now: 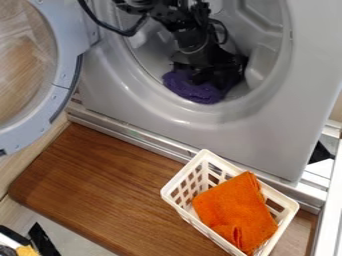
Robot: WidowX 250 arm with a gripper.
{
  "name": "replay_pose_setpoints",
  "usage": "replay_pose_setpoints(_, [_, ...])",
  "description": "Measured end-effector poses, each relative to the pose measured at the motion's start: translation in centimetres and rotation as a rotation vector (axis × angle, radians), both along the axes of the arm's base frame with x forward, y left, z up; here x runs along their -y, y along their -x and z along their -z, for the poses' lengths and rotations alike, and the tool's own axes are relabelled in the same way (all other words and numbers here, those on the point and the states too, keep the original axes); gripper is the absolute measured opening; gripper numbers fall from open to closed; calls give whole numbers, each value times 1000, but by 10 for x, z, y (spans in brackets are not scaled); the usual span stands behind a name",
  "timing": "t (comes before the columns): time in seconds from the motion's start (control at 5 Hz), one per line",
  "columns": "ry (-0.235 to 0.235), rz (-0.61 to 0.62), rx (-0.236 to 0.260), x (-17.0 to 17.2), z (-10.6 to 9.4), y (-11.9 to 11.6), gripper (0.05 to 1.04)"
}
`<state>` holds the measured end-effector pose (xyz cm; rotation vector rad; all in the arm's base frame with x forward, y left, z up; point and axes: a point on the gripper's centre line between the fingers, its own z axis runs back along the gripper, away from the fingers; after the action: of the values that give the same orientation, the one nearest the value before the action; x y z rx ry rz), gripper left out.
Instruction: Put the purple cloth on the middle of the table
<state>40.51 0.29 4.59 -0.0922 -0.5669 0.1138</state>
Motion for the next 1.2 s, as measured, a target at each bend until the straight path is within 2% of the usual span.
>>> replay_pose_setpoints(0.2, [-6, 3, -12, 3, 2, 5, 219])
replay_pose_setpoints(0.4, [-2, 2, -23, 6, 2, 8, 116])
replay_pose_setpoints(0.6, [-23, 25, -63, 7, -4, 15, 86])
replay_pose_setpoints(0.8, [-27, 46, -108, 9, -19, 27, 85])
replay_pose_setpoints(1.0, [-47, 49, -110, 16, -38, 39, 85])
replay_pose_setpoints(1.2, [-57, 4, -110, 13, -46, 65, 85])
